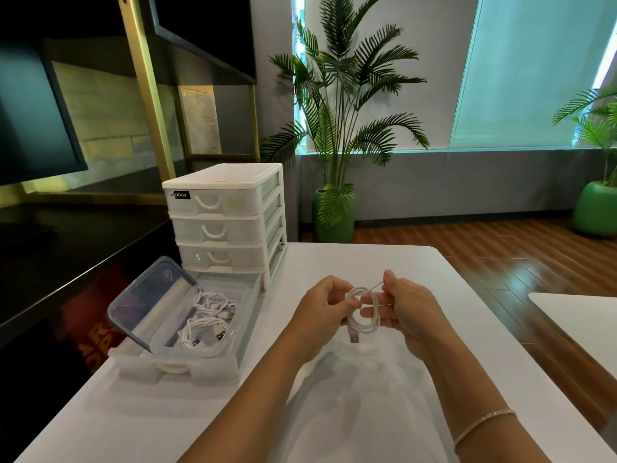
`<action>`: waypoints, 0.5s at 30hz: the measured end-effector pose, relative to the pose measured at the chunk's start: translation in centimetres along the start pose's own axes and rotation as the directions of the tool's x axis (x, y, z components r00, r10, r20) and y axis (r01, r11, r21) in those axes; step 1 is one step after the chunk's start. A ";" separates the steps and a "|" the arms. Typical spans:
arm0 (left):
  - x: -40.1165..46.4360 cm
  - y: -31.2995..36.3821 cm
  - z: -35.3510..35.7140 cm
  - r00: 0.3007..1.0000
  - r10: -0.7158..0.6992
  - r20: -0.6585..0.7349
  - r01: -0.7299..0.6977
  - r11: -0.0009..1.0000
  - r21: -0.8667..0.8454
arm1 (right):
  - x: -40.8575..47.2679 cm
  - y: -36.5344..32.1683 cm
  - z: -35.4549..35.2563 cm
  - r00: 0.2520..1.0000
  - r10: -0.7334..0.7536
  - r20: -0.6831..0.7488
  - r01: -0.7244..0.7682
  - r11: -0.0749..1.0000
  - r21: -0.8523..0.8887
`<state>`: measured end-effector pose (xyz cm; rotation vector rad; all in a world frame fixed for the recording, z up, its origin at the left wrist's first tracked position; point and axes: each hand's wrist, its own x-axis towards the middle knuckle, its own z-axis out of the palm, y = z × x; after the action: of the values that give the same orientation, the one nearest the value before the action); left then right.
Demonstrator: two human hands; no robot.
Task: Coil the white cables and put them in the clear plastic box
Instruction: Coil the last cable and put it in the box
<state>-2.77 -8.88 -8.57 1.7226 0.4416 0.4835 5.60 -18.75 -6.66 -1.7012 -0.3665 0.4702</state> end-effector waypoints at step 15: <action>-0.9 0.6 0.9 0.909 0.417 0.020 -0.373 0.789 0.487 | -0.2 0.1 -0.9 0.998 0.027 0.056 -0.031 0.997 0.077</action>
<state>-3.02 -10.21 -8.25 2.3074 0.2696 0.8075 5.86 -19.67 -6.65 -1.6223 -0.3589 0.5465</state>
